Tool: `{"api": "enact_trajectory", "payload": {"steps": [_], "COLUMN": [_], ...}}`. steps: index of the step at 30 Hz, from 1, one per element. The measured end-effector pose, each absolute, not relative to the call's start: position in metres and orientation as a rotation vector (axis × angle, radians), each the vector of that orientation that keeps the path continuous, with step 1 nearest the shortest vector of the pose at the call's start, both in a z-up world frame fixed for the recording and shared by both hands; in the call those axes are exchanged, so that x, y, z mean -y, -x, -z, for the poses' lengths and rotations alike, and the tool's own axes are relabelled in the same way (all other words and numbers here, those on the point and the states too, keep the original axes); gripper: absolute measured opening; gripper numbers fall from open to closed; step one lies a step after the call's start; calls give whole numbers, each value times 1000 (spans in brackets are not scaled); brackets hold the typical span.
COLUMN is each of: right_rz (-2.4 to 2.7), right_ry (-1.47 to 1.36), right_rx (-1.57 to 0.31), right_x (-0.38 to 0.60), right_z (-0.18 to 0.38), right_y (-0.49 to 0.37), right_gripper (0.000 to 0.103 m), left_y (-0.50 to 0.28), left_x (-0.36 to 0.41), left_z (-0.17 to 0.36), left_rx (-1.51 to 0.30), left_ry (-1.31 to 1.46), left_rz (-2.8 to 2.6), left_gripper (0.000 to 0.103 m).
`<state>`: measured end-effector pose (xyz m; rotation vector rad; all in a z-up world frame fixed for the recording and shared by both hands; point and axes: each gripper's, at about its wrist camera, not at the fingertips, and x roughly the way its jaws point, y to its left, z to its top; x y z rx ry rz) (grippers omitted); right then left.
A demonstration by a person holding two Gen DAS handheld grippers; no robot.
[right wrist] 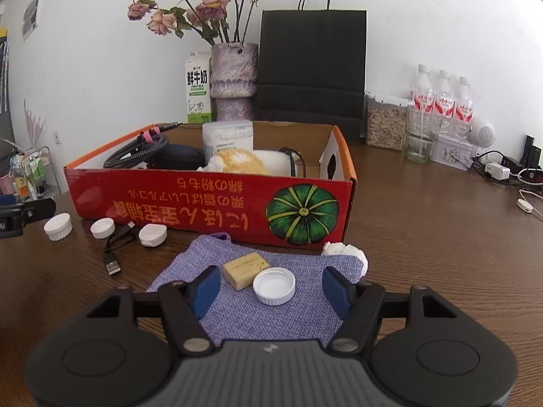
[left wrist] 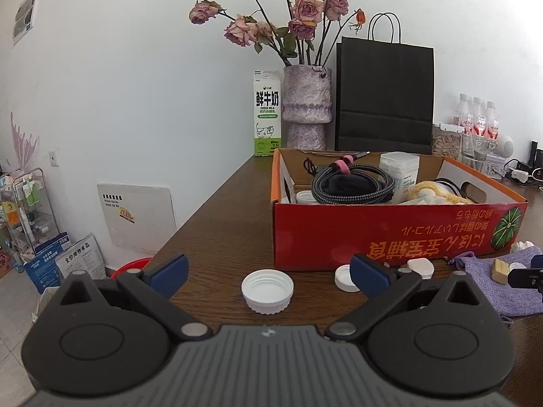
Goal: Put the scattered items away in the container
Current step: 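Grasp the small white bottle cap on the purple pouch with the right tool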
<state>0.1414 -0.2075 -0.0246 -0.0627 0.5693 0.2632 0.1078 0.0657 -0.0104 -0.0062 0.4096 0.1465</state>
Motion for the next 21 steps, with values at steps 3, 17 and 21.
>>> {"api": "enact_trajectory", "payload": {"steps": [3,17,21], "right_rz": [-263,-264,-263], "right_ry": [50,30,38], "right_rx": [-614,-582,-571], "right_x": [208,210,208], "right_z": [28,25,24], "right_y": [-150,-145,-142], "right_gripper": [42,25,25], "left_y": [-109,-127,-137], "left_x": [-70,-78,-77], "left_z": [11,20,23], "left_rx": [-428,-542,-589], "left_ry": [13,36,18], "left_rz": [-150,-164,-184], "left_gripper": [103,103,103]}}
